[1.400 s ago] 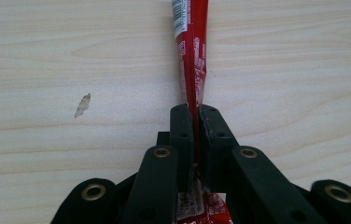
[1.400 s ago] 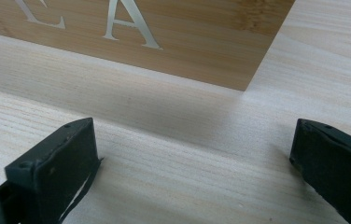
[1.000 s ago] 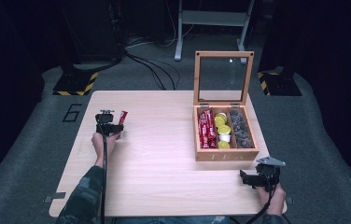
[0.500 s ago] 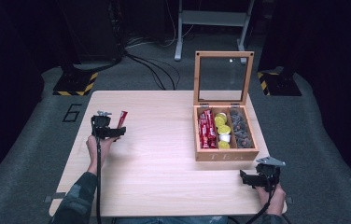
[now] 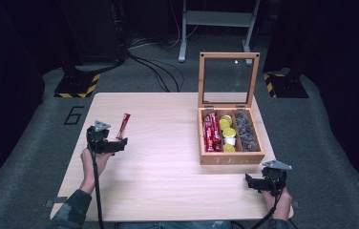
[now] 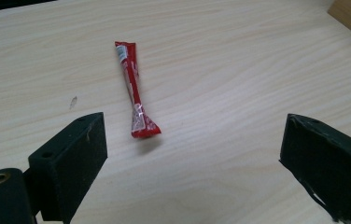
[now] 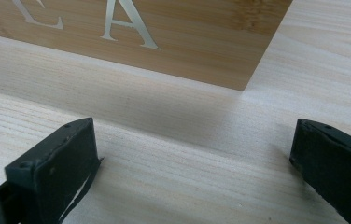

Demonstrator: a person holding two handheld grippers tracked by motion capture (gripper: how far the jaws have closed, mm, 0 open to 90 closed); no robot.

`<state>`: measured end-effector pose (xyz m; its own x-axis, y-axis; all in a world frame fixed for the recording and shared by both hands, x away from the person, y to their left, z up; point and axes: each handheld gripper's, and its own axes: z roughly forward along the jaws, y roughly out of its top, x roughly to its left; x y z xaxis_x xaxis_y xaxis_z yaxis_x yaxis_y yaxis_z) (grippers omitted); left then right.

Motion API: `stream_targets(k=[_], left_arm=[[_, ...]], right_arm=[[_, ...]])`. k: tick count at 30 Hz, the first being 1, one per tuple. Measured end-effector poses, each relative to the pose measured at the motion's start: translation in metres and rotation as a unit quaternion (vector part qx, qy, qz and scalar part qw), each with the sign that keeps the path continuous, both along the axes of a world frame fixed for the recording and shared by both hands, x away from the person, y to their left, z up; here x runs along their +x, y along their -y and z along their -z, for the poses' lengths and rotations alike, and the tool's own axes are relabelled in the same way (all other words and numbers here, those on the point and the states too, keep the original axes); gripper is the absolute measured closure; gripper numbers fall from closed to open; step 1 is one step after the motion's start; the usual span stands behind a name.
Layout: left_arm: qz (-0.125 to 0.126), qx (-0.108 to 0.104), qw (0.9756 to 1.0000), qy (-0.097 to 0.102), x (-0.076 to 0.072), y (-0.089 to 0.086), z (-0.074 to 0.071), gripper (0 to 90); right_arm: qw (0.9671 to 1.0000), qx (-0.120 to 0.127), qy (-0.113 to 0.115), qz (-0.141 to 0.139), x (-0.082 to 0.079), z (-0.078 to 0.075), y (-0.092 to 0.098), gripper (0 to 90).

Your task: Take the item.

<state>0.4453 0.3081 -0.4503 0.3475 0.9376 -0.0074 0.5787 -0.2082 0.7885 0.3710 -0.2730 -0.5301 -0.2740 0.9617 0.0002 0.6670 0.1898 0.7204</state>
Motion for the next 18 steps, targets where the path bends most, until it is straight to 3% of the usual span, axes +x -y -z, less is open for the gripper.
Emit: stream_targets(k=[10,18], left_arm=[[0.004,0.008,0.9999,0.011,-0.039,-0.010,0.011,7.2],[-0.011,0.025,0.9995,0.016,-0.064,-0.025,0.033,7.1]], right_arm=[[1.0000,0.001,-0.001,0.001,0.000,0.000,0.000,0.0],[1.0000,0.001,-0.001,0.001,0.000,0.000,0.000,0.0]])
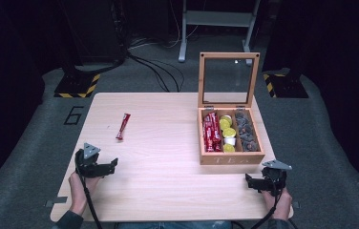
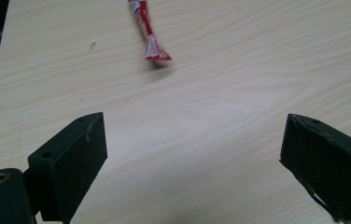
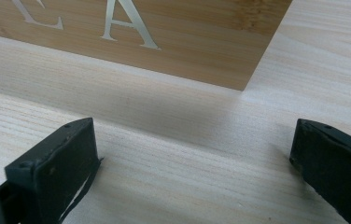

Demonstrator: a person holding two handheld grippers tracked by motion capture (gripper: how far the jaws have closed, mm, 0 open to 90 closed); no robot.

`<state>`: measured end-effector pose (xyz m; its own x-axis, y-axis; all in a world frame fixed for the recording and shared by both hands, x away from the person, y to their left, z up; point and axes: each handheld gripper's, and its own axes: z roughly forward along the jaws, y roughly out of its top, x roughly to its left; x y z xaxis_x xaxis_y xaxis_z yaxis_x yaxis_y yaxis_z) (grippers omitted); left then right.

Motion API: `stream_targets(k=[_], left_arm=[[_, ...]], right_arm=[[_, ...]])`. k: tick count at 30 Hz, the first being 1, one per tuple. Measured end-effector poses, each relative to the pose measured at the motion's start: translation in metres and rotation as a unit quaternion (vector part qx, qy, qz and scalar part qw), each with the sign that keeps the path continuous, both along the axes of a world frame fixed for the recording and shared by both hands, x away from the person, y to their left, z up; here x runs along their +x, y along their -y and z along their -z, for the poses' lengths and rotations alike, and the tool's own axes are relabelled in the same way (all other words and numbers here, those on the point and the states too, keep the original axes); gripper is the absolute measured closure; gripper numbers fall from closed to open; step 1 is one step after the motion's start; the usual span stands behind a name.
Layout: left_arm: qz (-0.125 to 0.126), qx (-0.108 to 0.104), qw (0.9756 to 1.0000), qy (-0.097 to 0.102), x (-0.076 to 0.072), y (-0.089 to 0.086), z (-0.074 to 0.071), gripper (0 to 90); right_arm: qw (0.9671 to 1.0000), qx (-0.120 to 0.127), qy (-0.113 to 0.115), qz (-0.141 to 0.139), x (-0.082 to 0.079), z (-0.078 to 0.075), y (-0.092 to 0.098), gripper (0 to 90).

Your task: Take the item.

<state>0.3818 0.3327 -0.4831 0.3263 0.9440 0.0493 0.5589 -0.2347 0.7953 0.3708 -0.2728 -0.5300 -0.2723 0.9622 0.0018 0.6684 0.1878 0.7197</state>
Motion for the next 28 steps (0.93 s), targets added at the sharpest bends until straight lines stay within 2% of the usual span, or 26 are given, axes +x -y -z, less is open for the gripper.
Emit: stream_targets(k=[6,9,12,16,18,19,22,23,24,26,27,28], left_arm=[[-0.012,0.013,0.9997,-0.014,-0.014,-0.011,0.020,6.4],[-0.017,0.013,0.9994,-0.025,-0.021,-0.018,0.032,6.0],[-0.023,0.018,0.9993,-0.022,-0.024,-0.021,0.036,6.0],[-0.035,0.012,0.9990,-0.027,-0.030,-0.026,0.045,6.1],[-0.033,0.012,0.9990,-0.027,-0.031,-0.027,0.047,6.0],[-0.032,0.015,0.9988,-0.034,-0.031,-0.027,0.048,6.0],[-0.032,0.021,0.9987,-0.033,-0.032,-0.027,0.048,4.6],[-0.029,0.020,0.9985,-0.041,-0.031,-0.028,0.047,4.1],[-0.031,0.017,0.9987,-0.037,-0.030,-0.028,0.048,4.0],[-0.029,0.015,0.9985,-0.043,-0.030,-0.029,0.048,3.9],[-0.031,0.003,0.9984,-0.046,-0.028,-0.031,0.049,3.9],[-0.031,0.003,0.9984,-0.046,-0.028,-0.031,0.049,3.8]], right_arm=[[1.0000,0.000,0.000,0.000,0.000,0.000,0.000,0.0],[1.0000,0.000,0.000,0.000,0.000,0.000,0.000,0.0],[1.0000,0.000,0.000,0.000,0.000,0.000,0.000,0.0],[1.0000,0.000,0.000,0.001,0.000,0.000,0.000,0.0],[1.0000,0.000,0.000,0.000,0.000,0.000,0.000,0.0],[1.0000,0.000,0.000,0.001,0.000,0.000,0.000,0.0],[1.0000,0.000,0.000,0.001,0.000,0.000,0.000,0.0],[1.0000,0.000,0.000,0.001,0.000,0.000,0.000,0.0],[1.0000,0.000,0.000,0.001,0.000,0.000,0.000,0.0],[1.0000,0.000,0.000,0.001,0.000,0.000,0.000,0.0],[1.0000,0.000,0.000,0.001,0.000,0.000,0.000,0.0],[1.0000,0.000,0.000,0.001,0.000,0.000,0.000,0.0]])
